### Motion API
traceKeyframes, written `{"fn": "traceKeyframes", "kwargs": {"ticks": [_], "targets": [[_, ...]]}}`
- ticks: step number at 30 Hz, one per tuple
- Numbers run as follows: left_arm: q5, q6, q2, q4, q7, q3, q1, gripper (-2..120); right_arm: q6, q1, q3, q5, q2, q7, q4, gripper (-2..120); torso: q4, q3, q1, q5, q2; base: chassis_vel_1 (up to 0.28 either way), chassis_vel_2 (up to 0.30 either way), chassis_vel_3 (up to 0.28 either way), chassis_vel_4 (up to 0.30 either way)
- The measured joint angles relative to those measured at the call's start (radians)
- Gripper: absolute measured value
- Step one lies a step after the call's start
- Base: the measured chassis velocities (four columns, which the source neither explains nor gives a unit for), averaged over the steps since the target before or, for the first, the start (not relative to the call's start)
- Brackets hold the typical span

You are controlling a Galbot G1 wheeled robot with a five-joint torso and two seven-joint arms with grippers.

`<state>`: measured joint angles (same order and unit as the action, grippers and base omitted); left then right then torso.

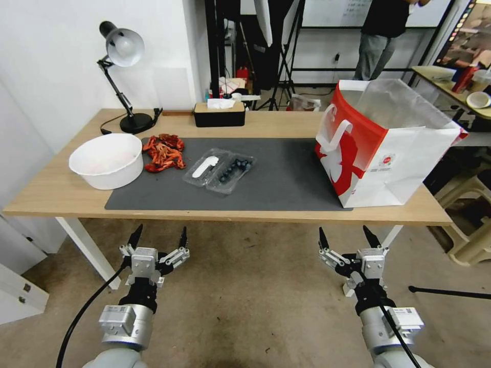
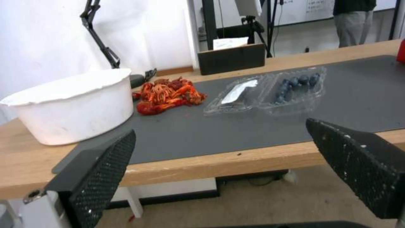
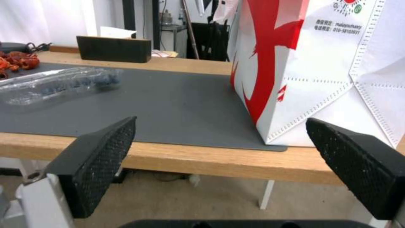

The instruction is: Close the takeout container lid, then place the container into the takeout bag.

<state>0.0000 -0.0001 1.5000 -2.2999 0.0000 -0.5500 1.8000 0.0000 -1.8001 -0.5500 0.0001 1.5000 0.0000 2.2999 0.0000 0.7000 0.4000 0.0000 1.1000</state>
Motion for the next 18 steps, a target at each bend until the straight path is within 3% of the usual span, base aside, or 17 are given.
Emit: {"fn": "traceKeyframes", "kwargs": {"ticks": [18], "targets": [[-0.006,0.003,-0.003,-0.001,-0.003,0.003,-0.002,100,-0.008,-0.002,0.002,-0.001,0.003,-0.006,0.003,100,0.0001,0.000,0.000,0.0000,0.000,0.000,0.000,0.000,0.000]]}}
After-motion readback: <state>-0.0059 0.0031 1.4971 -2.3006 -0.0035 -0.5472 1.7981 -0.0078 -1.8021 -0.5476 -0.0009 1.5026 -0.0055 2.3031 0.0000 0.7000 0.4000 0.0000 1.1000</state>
